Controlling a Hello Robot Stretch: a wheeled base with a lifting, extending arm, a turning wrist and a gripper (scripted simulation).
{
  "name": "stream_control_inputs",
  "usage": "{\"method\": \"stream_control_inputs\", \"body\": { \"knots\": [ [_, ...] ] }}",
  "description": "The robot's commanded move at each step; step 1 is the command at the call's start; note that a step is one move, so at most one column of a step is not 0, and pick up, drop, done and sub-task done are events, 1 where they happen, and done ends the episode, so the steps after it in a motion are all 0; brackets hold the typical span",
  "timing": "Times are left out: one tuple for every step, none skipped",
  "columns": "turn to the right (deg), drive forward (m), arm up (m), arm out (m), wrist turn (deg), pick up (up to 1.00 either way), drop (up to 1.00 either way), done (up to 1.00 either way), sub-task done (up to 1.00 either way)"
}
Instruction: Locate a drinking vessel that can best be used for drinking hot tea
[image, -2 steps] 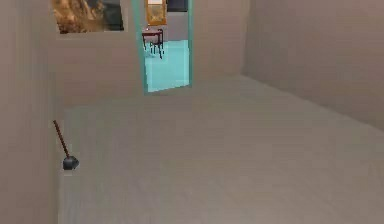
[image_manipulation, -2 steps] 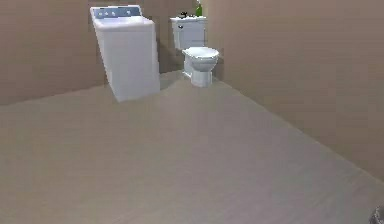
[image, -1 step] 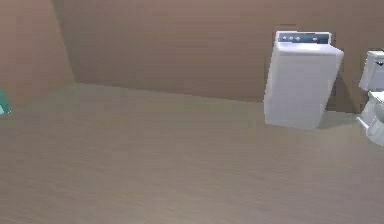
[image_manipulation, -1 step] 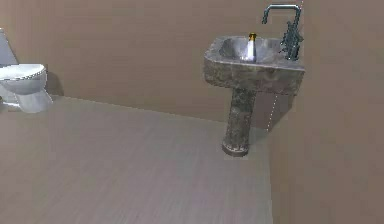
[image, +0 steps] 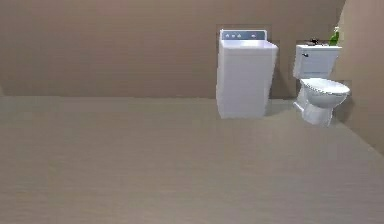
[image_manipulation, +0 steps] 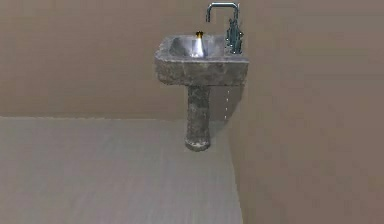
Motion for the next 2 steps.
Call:
{"method": "stream_control_inputs", "body": {
  "knots": [
    [0.0, 0.4, 0.0, 0.0, 0.0, 0.0, 0.0, 0.0, 0.0],
    [-45.0, 0.0, 0.0, 0.0, 0.0, 0.0, 0.0, 0.0, 0.0]
  ]
}}
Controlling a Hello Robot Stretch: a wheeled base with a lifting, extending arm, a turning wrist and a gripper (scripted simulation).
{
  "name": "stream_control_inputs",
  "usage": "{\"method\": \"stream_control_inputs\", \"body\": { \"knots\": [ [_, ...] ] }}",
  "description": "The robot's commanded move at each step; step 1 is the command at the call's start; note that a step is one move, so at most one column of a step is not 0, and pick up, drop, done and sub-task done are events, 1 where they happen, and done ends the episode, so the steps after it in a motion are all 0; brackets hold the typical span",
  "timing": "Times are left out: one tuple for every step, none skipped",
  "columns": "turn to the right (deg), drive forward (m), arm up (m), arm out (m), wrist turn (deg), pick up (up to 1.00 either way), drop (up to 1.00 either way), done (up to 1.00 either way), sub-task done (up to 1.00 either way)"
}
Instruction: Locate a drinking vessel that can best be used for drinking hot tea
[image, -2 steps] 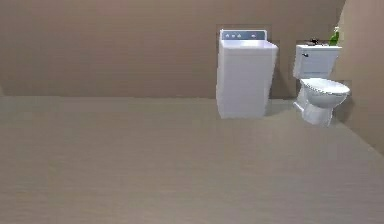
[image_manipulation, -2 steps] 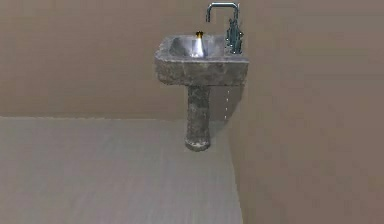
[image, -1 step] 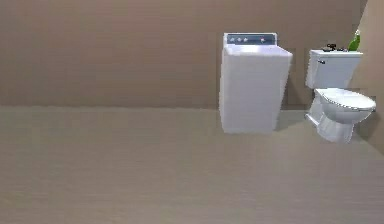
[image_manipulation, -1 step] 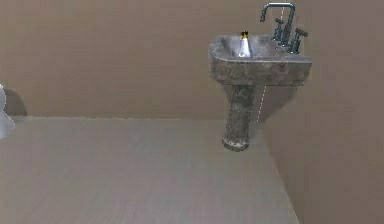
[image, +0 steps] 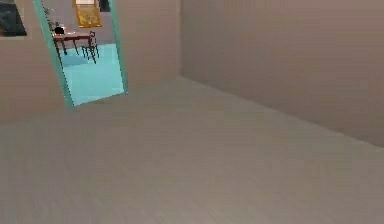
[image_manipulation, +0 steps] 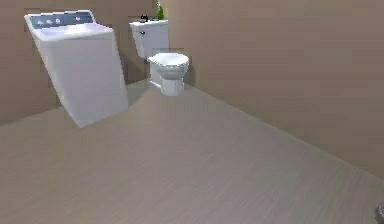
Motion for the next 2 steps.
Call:
{"method": "stream_control_inputs", "body": {
  "knots": [
    [-24.0, 0.0, 0.0, 0.0, 0.0, 0.0, 0.0, 0.0, 0.0],
    [0.0, 1.0, 0.0, 0.0, 0.0, 0.0, 0.0, 0.0, 0.0]
  ]
}}
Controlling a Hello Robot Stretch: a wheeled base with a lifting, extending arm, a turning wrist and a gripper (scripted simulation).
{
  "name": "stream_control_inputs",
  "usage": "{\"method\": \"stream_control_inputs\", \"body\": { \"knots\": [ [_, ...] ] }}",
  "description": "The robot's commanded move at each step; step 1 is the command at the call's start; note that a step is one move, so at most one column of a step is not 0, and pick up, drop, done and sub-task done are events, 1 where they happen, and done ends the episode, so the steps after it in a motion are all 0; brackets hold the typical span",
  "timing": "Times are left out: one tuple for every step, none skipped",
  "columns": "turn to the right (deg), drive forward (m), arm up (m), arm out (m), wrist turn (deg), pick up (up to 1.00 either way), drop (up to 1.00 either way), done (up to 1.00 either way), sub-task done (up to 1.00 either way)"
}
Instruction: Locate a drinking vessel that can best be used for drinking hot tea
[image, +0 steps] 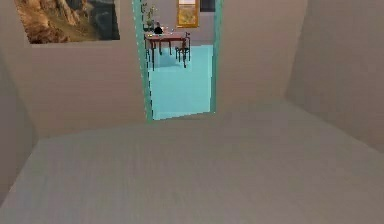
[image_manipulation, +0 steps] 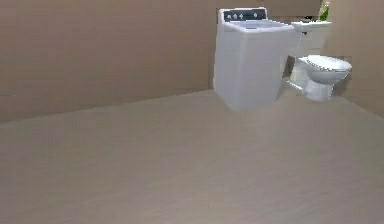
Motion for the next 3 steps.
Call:
{"method": "stream_control_inputs", "body": {
  "knots": [
    [0.0, 1.0, 0.0, 0.0, 0.0, 0.0, 0.0, 0.0, 0.0],
    [0.0, 0.95, 0.0, 0.0, 0.0, 0.0, 0.0, 0.0, 0.0],
    [-18.0, 0.0, 0.0, 0.0, 0.0, 0.0, 0.0, 0.0, 0.0]
  ]
}}
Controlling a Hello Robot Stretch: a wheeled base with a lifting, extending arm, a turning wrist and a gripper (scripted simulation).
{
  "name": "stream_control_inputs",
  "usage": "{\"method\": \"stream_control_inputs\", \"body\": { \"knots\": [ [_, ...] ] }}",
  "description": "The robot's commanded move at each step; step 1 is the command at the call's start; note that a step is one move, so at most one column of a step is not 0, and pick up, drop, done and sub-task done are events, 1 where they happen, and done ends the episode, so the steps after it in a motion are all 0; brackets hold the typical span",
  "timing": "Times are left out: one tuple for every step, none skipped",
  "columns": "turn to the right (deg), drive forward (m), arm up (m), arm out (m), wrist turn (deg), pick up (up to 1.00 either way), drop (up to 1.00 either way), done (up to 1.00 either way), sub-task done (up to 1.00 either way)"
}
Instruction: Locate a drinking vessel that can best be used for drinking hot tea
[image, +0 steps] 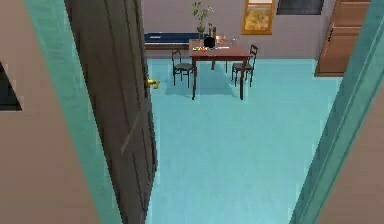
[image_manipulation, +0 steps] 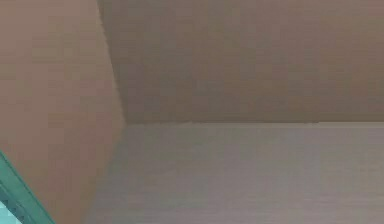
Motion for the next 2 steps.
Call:
{"method": "stream_control_inputs", "body": {
  "knots": [
    [0.0, 0.75, 0.0, 0.0, 0.0, 0.0, 0.0, 0.0, 0.0],
    [30.0, 0.0, 0.0, 0.0, 0.0, 0.0, 0.0, 0.0, 0.0]
  ]
}}
